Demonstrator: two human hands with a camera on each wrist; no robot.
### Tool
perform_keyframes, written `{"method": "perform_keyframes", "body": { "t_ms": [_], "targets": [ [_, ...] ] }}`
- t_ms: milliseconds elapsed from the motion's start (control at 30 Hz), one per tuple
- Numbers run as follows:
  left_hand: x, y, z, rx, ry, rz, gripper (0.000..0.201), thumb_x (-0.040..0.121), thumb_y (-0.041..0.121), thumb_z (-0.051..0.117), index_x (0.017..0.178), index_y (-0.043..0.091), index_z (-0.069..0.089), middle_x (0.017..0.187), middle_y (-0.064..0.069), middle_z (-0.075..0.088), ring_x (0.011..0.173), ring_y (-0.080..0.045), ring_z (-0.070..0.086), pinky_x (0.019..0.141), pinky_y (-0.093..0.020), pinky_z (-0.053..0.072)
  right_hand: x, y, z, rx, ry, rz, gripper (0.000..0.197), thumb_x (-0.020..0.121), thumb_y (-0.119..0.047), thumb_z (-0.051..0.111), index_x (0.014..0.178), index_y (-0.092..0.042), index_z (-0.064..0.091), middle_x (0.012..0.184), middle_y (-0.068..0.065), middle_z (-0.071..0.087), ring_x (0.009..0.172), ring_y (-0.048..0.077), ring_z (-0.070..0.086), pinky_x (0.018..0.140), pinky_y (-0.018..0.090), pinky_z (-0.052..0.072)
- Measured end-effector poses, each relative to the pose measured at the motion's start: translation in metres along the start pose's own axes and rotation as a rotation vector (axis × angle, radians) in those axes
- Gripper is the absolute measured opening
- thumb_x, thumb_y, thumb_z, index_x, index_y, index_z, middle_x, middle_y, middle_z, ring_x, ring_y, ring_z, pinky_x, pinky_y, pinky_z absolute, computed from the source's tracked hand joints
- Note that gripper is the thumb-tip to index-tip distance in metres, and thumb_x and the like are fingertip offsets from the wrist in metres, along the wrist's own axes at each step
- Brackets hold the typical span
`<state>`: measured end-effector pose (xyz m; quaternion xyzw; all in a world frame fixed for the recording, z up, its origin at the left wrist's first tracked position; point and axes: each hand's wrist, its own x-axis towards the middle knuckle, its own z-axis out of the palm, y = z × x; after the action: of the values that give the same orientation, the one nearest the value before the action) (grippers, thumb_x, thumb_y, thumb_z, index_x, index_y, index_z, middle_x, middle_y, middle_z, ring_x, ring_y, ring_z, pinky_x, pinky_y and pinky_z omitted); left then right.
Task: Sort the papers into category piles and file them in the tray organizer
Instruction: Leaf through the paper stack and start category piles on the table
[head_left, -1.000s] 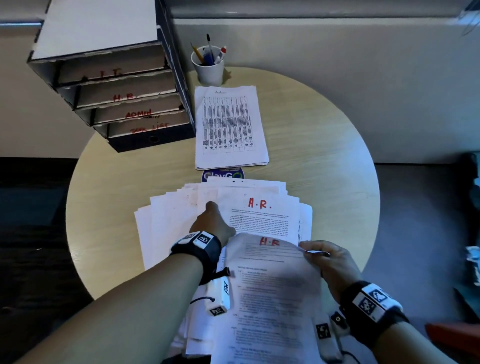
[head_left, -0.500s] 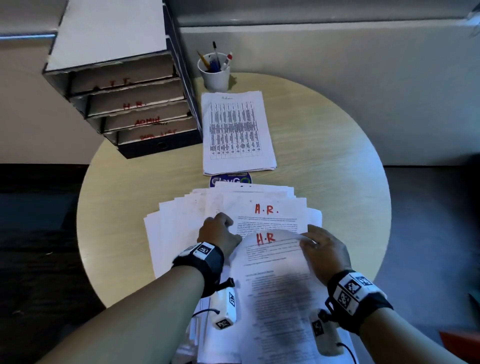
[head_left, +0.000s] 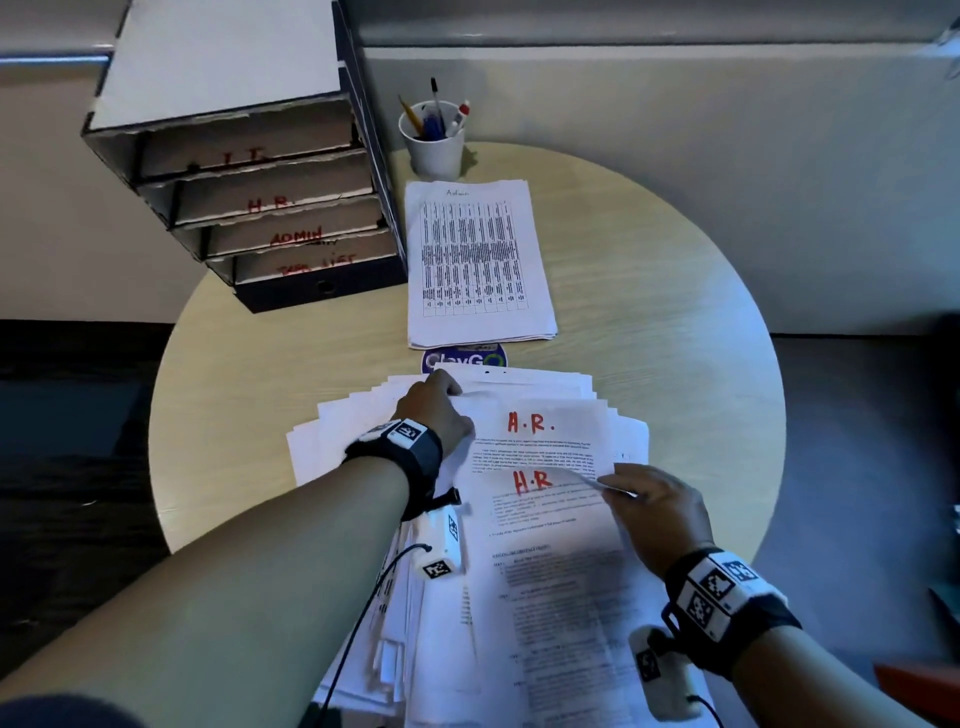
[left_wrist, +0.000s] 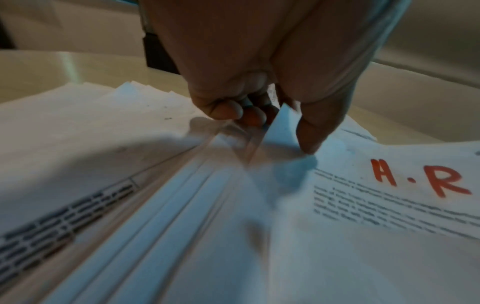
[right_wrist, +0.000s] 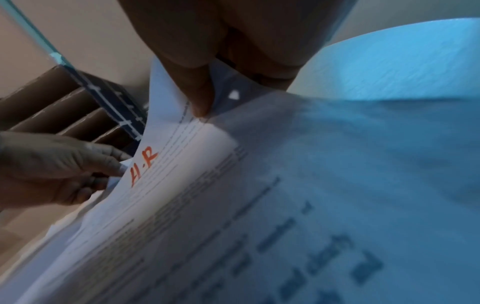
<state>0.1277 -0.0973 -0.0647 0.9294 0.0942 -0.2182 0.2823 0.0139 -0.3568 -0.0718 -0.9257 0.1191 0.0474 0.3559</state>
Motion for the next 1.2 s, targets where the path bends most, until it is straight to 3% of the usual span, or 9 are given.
{"method": "perform_keyframes", "body": {
  "t_ms": [300, 400, 533, 633, 733, 800, 900, 1033, 1200],
  "targets": [
    [-0.070, -0.020, -0.024, -0.363, -0.054, 0.355, 0.021, 0.088, 0.007, 0.071, 0.085, 0.027, 0.070, 0.086, 0.007, 0.070, 0.084, -0.008, 0.063, 0.080, -0.026, 0.050, -0.002, 0.003, -0.017, 0.290, -0.006, 0.021, 0.024, 0.077, 0.003, 0.077, 0.078, -0.022, 0.078, 0.139, -0.018, 0.042, 0.115, -0.002, 0.052, 0.085, 0.000, 0.037],
    [-0.103, -0.027, -0.030, -0.537, -0.239, 0.337, 0.025, 0.089, 0.000, 0.068, 0.079, 0.023, 0.072, 0.083, -0.004, 0.070, 0.080, -0.014, 0.062, 0.079, -0.027, 0.050, -0.009, 0.004, -0.022, 0.397, -0.034, -0.021, 0.040, 0.070, 0.009, 0.079, 0.068, -0.030, 0.074, 0.125, -0.016, 0.060, 0.094, -0.017, 0.060, 0.080, 0.001, 0.043],
    [-0.112, -0.030, -0.034, -0.707, -0.405, 0.269, 0.023, 0.094, 0.001, 0.061, 0.086, 0.020, 0.072, 0.072, 0.006, 0.062, 0.068, -0.008, 0.053, 0.065, -0.018, 0.046, -0.015, 0.002, -0.021, 0.609, -0.082, 0.045, 0.042, 0.068, 0.017, 0.077, 0.061, -0.025, 0.075, 0.072, -0.020, 0.073, 0.067, -0.009, 0.064, 0.065, 0.003, 0.045],
    [-0.082, -0.028, -0.027, -0.814, -0.154, 0.070, 0.016, 0.097, 0.010, 0.057, 0.097, 0.018, 0.070, 0.074, 0.007, 0.062, 0.065, -0.010, 0.051, 0.063, -0.022, 0.046, -0.016, 0.008, -0.023, 0.719, -0.049, 0.099, 0.028, 0.069, 0.014, 0.077, 0.062, -0.013, 0.074, 0.069, -0.006, 0.073, 0.066, 0.007, 0.065, 0.061, 0.011, 0.049],
    [-0.046, -0.027, -0.017, -0.112, -0.029, 0.198, 0.038, 0.087, 0.023, 0.063, 0.125, 0.024, 0.060, 0.124, -0.005, 0.058, 0.114, -0.024, 0.056, 0.099, -0.034, 0.046, -0.020, 0.020, -0.027, 0.832, -0.057, 0.177, 0.020, 0.072, 0.014, 0.073, 0.080, -0.004, 0.070, 0.075, 0.010, 0.070, 0.072, 0.024, 0.062, 0.059, 0.022, 0.052],
    [-0.038, -0.020, -0.008, 0.335, -0.144, 0.218, 0.060, 0.078, 0.025, 0.068, 0.134, 0.029, 0.046, 0.130, -0.008, 0.045, 0.120, -0.032, 0.047, 0.100, -0.044, 0.045, -0.024, 0.029, -0.029, 0.949, -0.106, 0.226, 0.044, 0.074, 0.015, 0.069, 0.110, -0.008, 0.063, 0.096, 0.016, 0.071, 0.086, 0.029, 0.067, 0.072, 0.033, 0.059],
    [-0.033, -0.015, 0.001, 0.352, -0.152, 0.129, 0.063, 0.074, 0.030, 0.073, 0.128, 0.031, 0.042, 0.126, -0.009, 0.039, 0.113, -0.034, 0.050, 0.094, -0.047, 0.049, -0.028, 0.040, -0.030, 1.055, -0.141, 0.266, 0.068, 0.071, 0.013, 0.070, 0.132, -0.013, 0.052, 0.115, 0.017, 0.068, 0.102, 0.032, 0.067, 0.086, 0.043, 0.057],
    [-0.033, -0.022, 0.006, 0.198, -0.120, 0.162, 0.043, 0.084, 0.018, 0.067, 0.121, 0.028, 0.049, 0.119, -0.004, 0.046, 0.105, -0.031, 0.057, 0.088, -0.037, 0.049, -0.038, 0.038, -0.032, 0.938, -0.169, 0.253, 0.037, 0.056, -0.021, 0.090, 0.085, -0.004, 0.072, 0.085, 0.018, 0.074, 0.076, 0.034, 0.070, 0.062, 0.029, 0.058],
    [-0.044, -0.036, -0.001, 0.242, -0.003, 0.347, 0.031, 0.087, 0.034, 0.046, 0.108, 0.025, 0.067, 0.102, -0.003, 0.057, 0.102, -0.032, 0.051, 0.079, -0.038, 0.045, -0.042, 0.034, -0.027, 0.751, -0.238, 0.097, 0.030, 0.068, 0.021, 0.072, 0.059, -0.007, 0.072, 0.086, 0.005, 0.074, 0.082, 0.018, 0.067, 0.071, 0.018, 0.051]
  ]
}}
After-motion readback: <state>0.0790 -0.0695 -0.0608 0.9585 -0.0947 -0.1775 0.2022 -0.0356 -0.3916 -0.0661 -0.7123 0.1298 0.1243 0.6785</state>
